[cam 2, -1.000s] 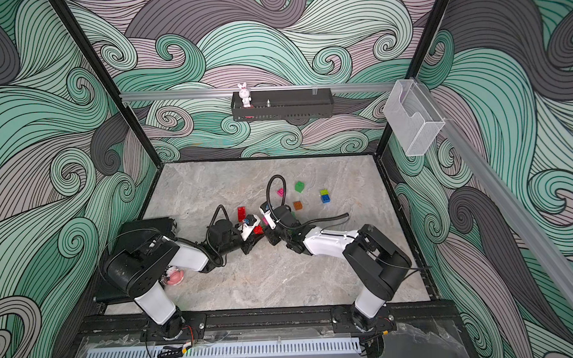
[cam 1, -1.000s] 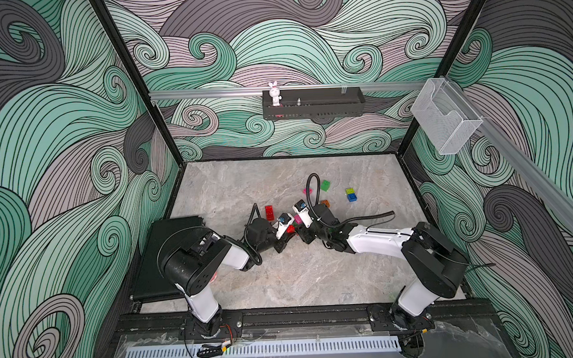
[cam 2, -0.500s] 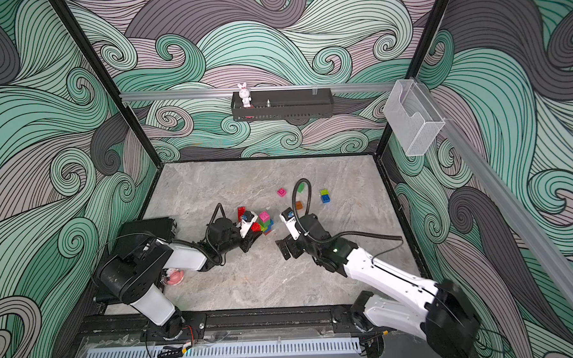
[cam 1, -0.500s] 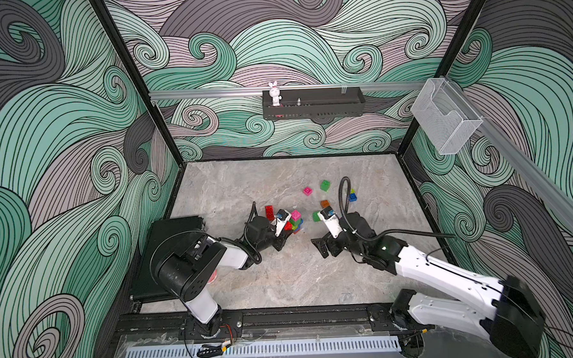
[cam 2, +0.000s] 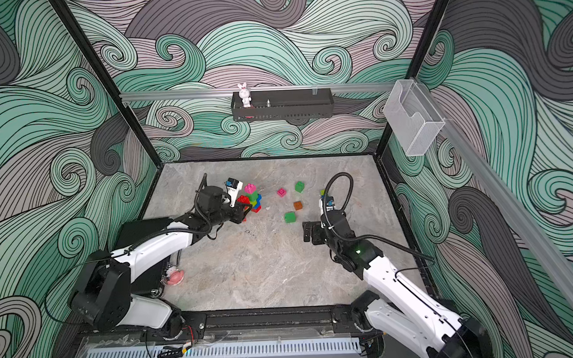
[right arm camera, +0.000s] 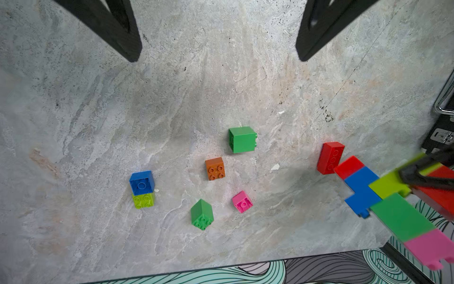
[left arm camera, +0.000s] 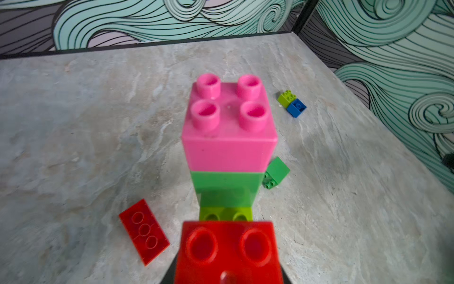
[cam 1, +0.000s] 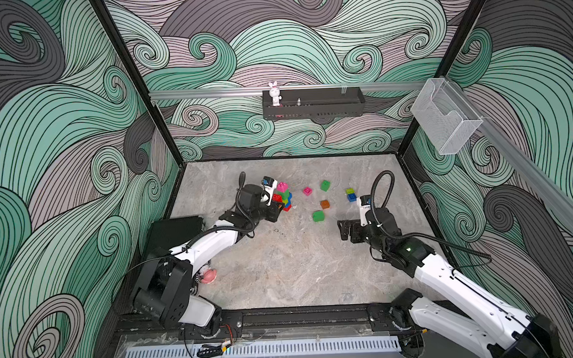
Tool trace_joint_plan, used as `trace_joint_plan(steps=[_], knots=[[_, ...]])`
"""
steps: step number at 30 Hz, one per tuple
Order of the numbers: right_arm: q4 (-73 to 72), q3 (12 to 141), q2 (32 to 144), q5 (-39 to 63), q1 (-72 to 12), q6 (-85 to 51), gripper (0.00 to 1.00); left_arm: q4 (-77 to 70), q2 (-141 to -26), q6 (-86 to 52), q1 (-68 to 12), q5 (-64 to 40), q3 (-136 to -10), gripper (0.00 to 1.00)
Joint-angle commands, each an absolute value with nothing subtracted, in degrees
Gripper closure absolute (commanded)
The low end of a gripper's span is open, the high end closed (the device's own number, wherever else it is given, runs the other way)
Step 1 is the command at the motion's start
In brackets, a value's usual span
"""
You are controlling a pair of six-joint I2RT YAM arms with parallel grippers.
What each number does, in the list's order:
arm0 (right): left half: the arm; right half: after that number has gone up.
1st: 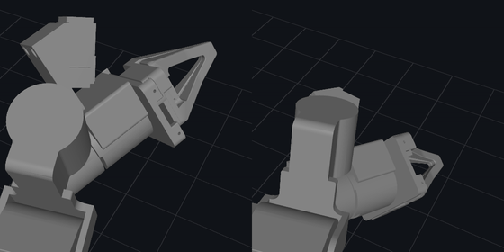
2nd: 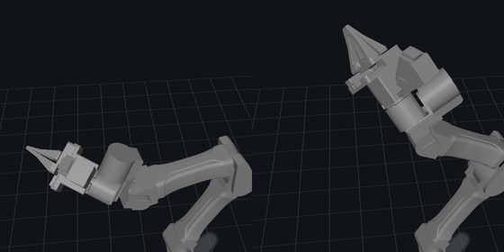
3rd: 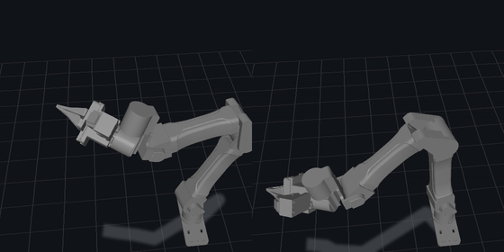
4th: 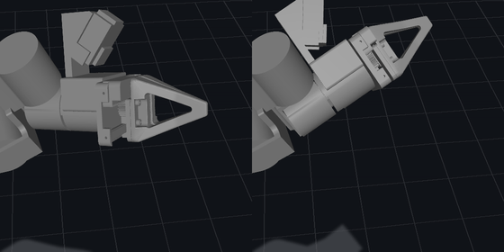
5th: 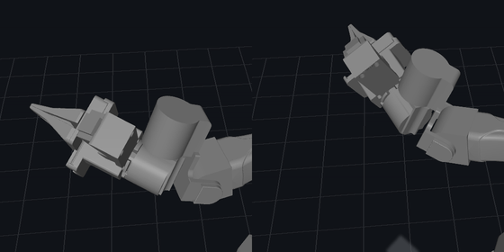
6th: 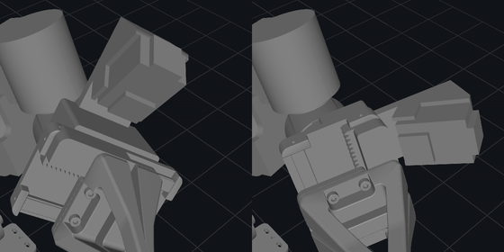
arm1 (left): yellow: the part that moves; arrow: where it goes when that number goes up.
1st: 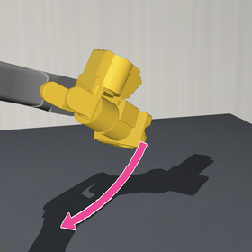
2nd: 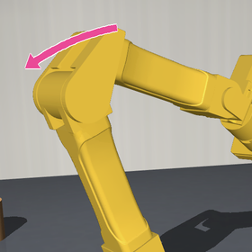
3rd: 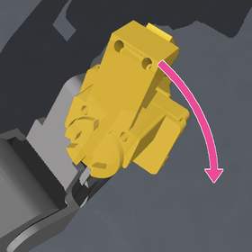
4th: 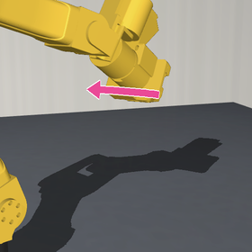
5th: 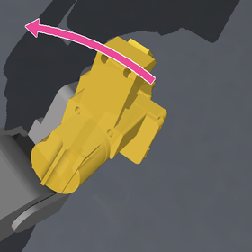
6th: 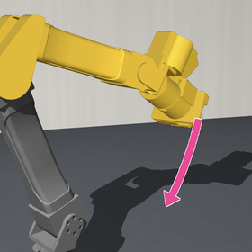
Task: Assemble the number 4 with lego
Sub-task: Place the lego brick at the center of the board.
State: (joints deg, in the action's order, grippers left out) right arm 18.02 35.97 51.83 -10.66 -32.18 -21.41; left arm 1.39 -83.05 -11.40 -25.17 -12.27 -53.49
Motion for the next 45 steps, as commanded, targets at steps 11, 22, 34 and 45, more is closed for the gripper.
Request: trace_joint_plan(steps=[11, 22, 34, 45], knots=[[17.57, 38.82, 56.77, -9.69, -31.81, -22.85, 0.01, 30.14, -106.20, -18.30, -7.01, -47.33, -84.64, 1.00], [19.24, 38.73, 55.47, -9.65, -31.70, -22.94, 0.01, 42.52, -131.50, -17.66, -0.72, -57.55, -109.32, 1.00], [19.61, 39.20, 56.02, -8.48, -31.73, -23.49, 0.01, 35.06, -137.42, -25.31, -0.18, -59.84, -107.68, 0.93], [20.25, 38.06, 54.28, -8.87, -31.71, -24.07, 0.01, 27.09, -137.84, -30.22, 0.17, -59.45, -103.20, 0.72]])
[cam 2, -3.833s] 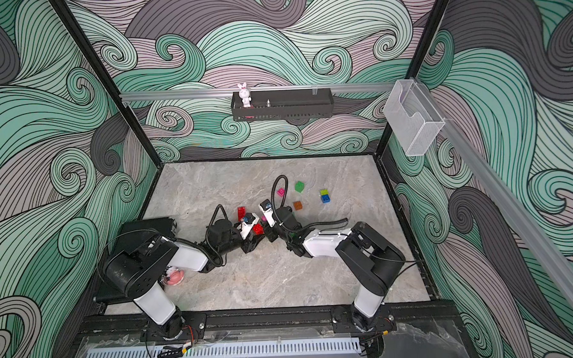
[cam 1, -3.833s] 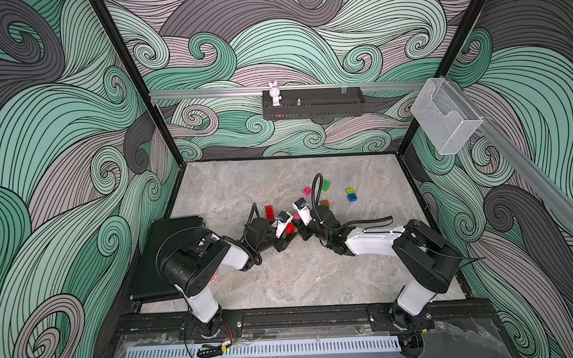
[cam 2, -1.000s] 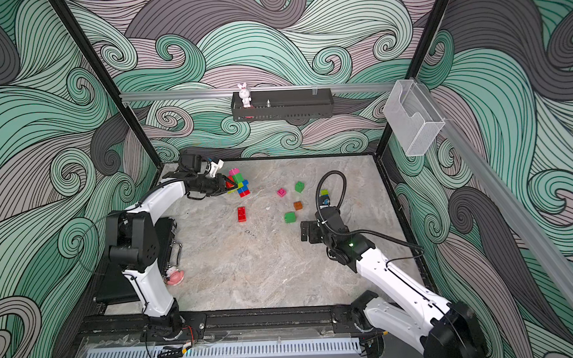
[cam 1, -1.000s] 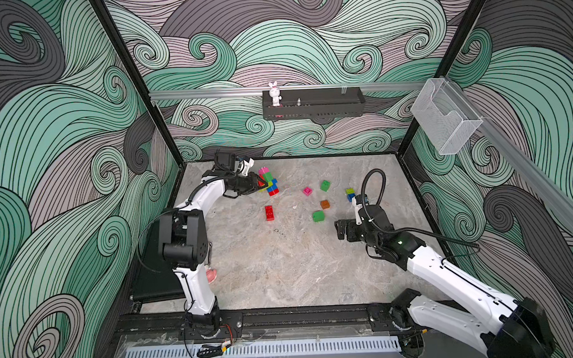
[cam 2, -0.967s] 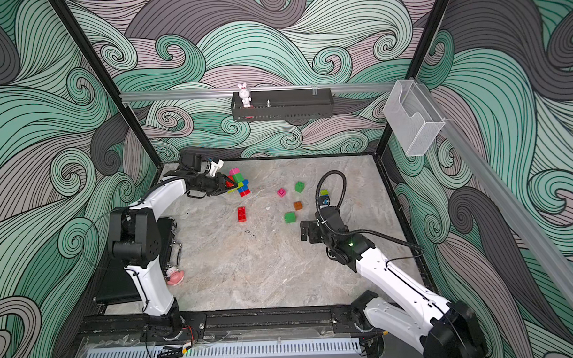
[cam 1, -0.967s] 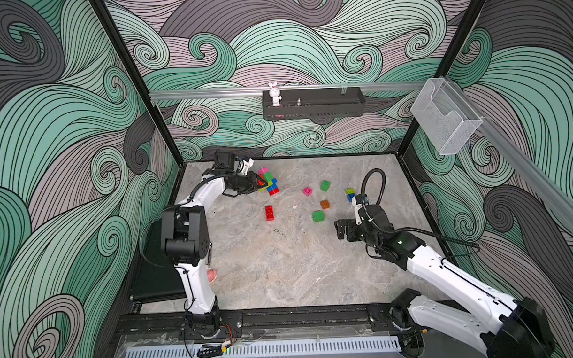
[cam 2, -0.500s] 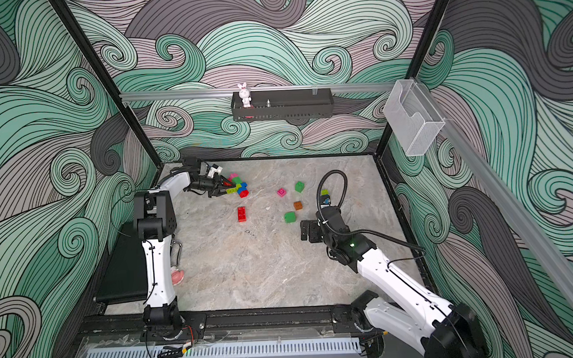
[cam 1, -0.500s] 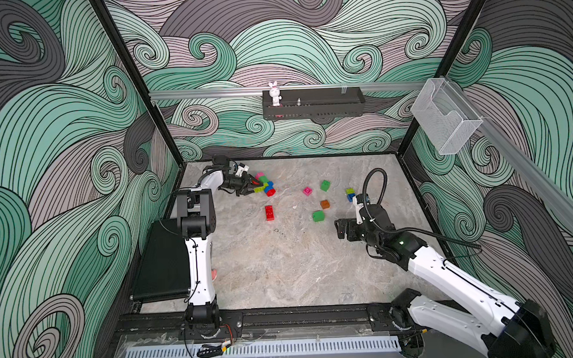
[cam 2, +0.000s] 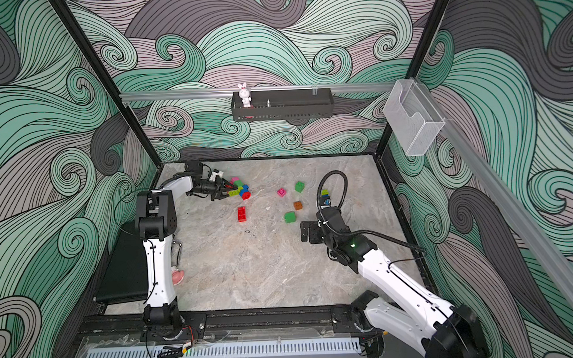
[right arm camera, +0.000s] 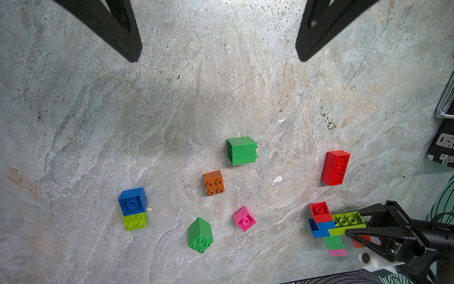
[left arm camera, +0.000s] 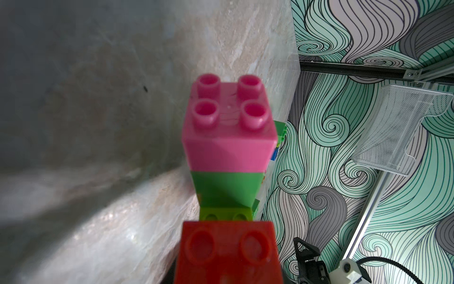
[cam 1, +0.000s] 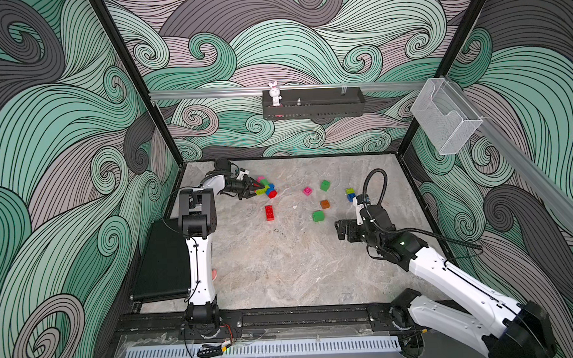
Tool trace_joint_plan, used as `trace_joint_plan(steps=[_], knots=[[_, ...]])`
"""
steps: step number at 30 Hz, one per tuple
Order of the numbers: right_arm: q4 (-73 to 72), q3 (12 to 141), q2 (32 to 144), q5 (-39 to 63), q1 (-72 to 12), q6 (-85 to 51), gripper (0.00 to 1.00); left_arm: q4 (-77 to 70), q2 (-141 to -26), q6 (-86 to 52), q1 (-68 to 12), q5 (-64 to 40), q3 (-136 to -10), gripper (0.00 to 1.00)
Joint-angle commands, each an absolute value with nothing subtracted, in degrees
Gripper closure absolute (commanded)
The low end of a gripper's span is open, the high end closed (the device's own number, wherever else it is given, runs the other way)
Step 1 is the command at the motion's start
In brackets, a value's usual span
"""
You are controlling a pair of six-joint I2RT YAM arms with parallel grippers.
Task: Assemble the number 4 with lego
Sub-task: Place the lego brick at the center of the board.
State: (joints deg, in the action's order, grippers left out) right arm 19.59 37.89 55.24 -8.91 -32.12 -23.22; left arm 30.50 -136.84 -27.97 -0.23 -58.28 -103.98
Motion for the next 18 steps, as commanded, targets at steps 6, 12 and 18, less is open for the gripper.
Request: trace_joint_plan(steps=[6, 12, 18], knots=[[21.91, 37.97, 53.88, -8.97, -31.73, -23.88, 0.01, 23.92, -137.86, -31.60, 0.44, -59.79, -101.36, 0.61], [21.74, 37.88, 53.86, -8.97, -31.73, -23.92, 0.01, 21.25, -137.42, -33.13, 0.70, -58.83, -100.11, 0.50], [21.66, 37.97, 54.05, -8.95, -31.73, -24.01, 0.01, 21.16, -136.61, -33.42, 1.10, -56.48, -99.08, 0.44]])
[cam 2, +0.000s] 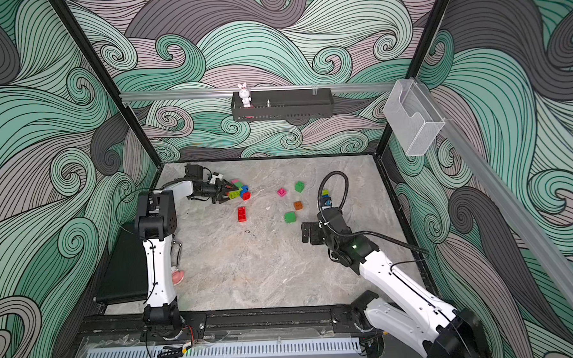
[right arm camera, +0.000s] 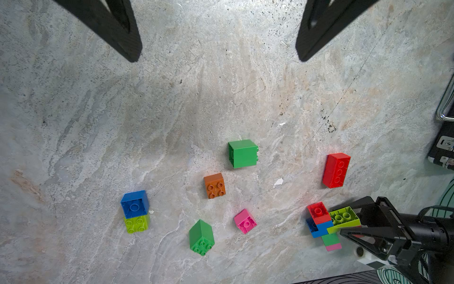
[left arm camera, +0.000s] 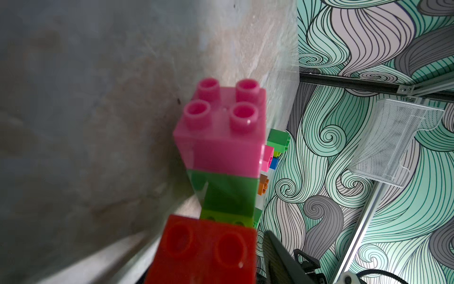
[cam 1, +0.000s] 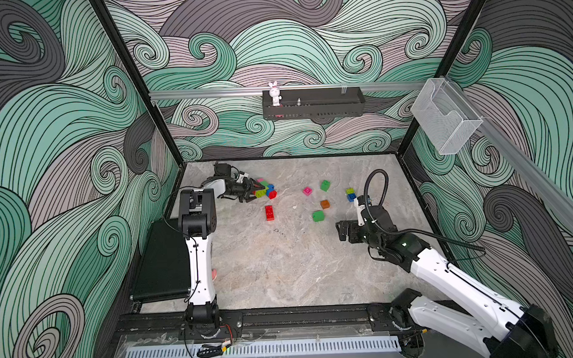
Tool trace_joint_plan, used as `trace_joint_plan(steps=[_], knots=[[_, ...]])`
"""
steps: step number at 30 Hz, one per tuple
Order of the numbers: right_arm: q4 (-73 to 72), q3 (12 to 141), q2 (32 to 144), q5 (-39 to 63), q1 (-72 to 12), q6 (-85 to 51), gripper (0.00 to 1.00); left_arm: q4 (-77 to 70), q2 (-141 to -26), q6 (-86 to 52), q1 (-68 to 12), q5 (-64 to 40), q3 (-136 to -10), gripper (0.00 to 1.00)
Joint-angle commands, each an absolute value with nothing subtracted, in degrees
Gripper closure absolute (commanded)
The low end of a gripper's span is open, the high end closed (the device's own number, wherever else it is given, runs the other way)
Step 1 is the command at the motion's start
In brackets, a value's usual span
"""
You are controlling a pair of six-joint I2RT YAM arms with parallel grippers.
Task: Assemble the number 4 with lego
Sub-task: Place the lego brick at the center of the board.
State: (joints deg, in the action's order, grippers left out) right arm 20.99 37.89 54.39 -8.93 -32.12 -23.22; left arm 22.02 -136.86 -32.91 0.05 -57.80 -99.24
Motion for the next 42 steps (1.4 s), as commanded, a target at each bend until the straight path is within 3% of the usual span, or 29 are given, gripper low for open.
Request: trace_joint_plan(steps=[1, 14, 22, 27, 36, 42], knots=[[21.70, 37.88, 54.05, -8.90, -31.71, -23.91, 0.01, 21.06, -136.41, -33.62, 1.22, -56.10, -98.80, 0.43], [21.98, 37.40, 54.20, -9.04, -31.70, -24.01, 0.01, 16.79, -136.13, -37.44, 2.81, -53.13, -99.00, 0.41], [22.68, 36.65, 53.29, -9.44, -31.73, -24.21, 0.01, 20.25, -139.68, -36.99, 2.79, -51.35, -105.58, 0.42], [23.01, 36.19, 53.22, -10.64, -31.63, -24.48, 0.01, 26.94, -138.86, -32.82, 2.81, -44.42, -108.57, 0.41], [25.17, 40.59, 60.16, -8.37, -31.00, -21.56, 0.01, 27.94, -127.02, -27.43, 2.73, -29.45, -98.40, 0.42], [21.46, 42.86, 64.62, -7.53, -28.25, -21.13, 0.01, 20.92, -106.89, -26.36, -0.04, -15.54, -79.66, 0.41]])
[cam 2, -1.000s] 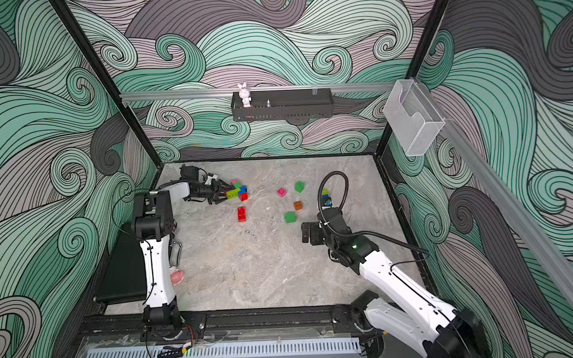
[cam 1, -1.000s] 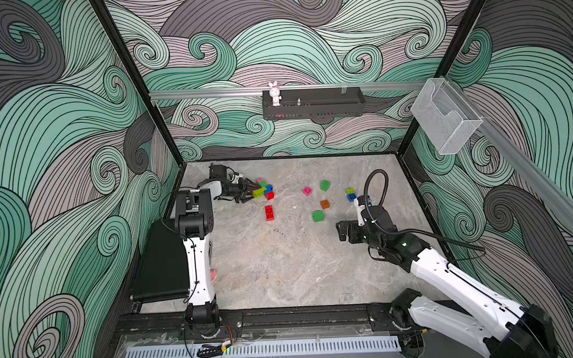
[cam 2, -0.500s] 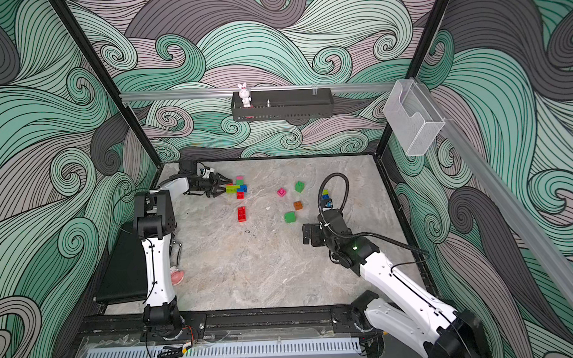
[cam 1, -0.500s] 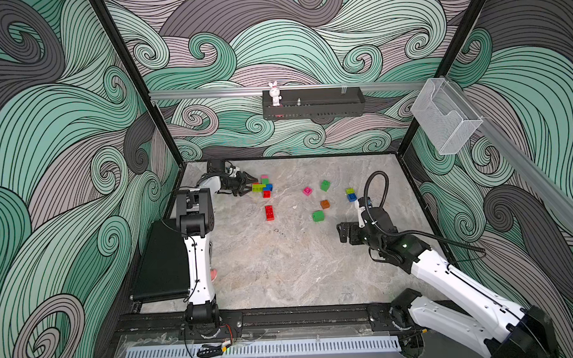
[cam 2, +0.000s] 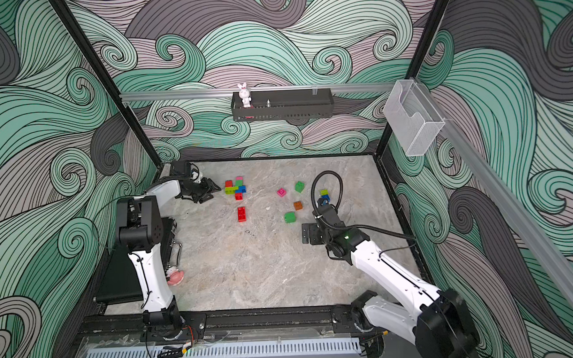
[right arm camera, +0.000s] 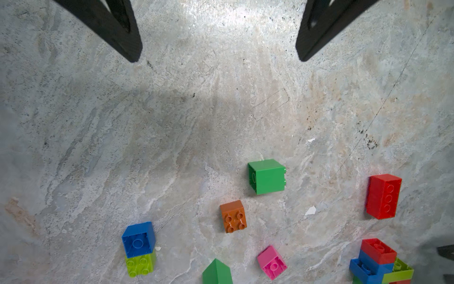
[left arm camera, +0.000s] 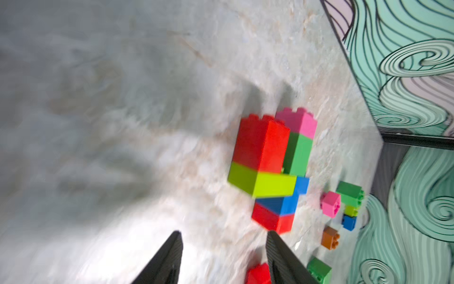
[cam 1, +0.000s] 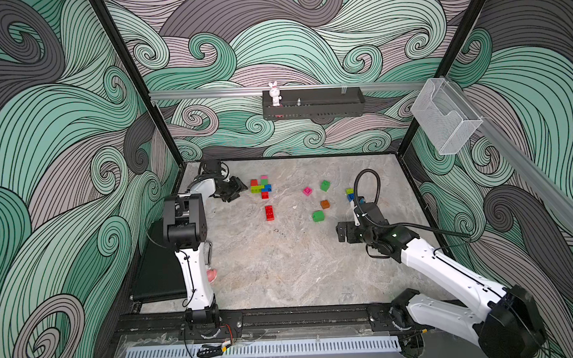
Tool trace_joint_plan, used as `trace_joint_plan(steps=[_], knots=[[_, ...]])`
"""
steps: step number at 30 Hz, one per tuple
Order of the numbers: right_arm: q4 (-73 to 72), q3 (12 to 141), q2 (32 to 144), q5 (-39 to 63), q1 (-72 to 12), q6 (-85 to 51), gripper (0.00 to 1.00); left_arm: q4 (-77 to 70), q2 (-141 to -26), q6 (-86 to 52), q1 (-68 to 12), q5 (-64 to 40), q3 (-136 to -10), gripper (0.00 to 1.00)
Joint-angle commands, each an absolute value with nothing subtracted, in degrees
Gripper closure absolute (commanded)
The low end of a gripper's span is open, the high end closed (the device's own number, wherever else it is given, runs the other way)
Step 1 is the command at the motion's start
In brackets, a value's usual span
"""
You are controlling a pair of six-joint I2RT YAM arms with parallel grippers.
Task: Assemble the number 4 with lego
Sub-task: Place the lego brick at the center of the board, then pick up the lego brick from the center of the board.
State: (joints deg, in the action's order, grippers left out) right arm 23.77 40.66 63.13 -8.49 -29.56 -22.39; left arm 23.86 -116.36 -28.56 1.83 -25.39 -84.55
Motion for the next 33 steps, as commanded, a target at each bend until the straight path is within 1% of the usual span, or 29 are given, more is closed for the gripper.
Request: trace_joint_plan(steps=[1, 4, 6, 7, 8, 9, 12, 15, 17, 19, 21, 24, 25, 27, 28, 31, 33], knots=[[20.93, 43.17, 65.77, -6.92, -27.54, -20.88, 0.01, 19.59, -103.64, -26.30, -0.82, -13.43, -77.11, 0.40], [17.44, 45.18, 70.90, -4.59, -25.05, -19.68, 0.01, 17.99, -93.62, -26.04, -4.37, -6.24, -68.62, 0.35], [17.59, 47.60, 74.91, -2.55, -23.28, -18.28, 0.01, 17.78, -87.52, -25.95, -6.81, -2.05, -63.96, 0.27], [18.18, 49.08, 76.94, -2.06, -22.48, -17.72, 0.01, 17.80, -84.30, -25.89, -8.10, 0.02, -61.27, 0.19], [18.97, 50.87, 78.89, -1.71, -21.87, -16.85, 0.01, 17.78, -81.11, -25.43, -9.30, 1.84, -59.06, 0.08], [19.45, 52.12, 80.35, -1.01, -21.32, -16.00, 0.01, 18.55, -78.29, -25.09, -10.07, 3.66, -57.51, 0.02], [21.51, 56.06, 85.26, 0.67, -20.25, -13.10, 0.02, 22.38, -71.58, -23.76, -11.07, 8.56, -54.00, 0.01], [23.68, 59.79, 90.17, 3.11, -19.85, -10.71, 0.04, 25.72, -66.63, -25.76, -11.30, 13.07, -51.15, 0.02], [24.95, 63.05, 93.94, 6.49, -19.86, -8.67, 0.08, 28.57, -64.50, -34.83, -11.49, 20.40, -49.30, 0.01], [27.00, 67.39, 98.08, 11.04, -19.92, -6.82, 0.13, 31.31, -63.04, -43.87, -11.48, 24.13, -47.81, 0.01], [28.55, 72.64, 102.45, 13.92, -20.21, -6.06, 0.15, 31.50, -61.16, -46.72, -11.68, 22.93, -45.62, 0.02], [30.48, 80.72, 108.71, 15.24, -21.04, -4.66, 0.18, 24.88, -56.56, -42.27, -11.90, 19.09, -40.78, 0.01], [30.77, 83.18, 110.71, 15.62, -21.16, -4.09, 0.18, 21.31, -54.56, -41.92, -11.95, 19.24, -37.77, 0.01], [32.05, 87.53, 114.88, 16.26, -21.63, -2.57, 0.18, 15.36, -50.70, -44.16, -11.77, 23.65, -32.14, 0.01], [33.74, 90.58, 117.50, 16.79, -21.83, -1.54, 0.18, 13.59, -48.62, -44.32, -11.61, 23.68, -29.72, 0.01], [39.75, 100.21, 124.52, 17.03, -22.37, 0.93, 0.19, 11.30, -43.20, -40.34, -11.50, 20.49, -26.61, 0.01], [43.53, 106.58, 128.78, 16.51, -22.87, 2.99, 0.19, 12.09, -41.56, -41.50, -11.39, 21.92, -26.02, 0.01]])
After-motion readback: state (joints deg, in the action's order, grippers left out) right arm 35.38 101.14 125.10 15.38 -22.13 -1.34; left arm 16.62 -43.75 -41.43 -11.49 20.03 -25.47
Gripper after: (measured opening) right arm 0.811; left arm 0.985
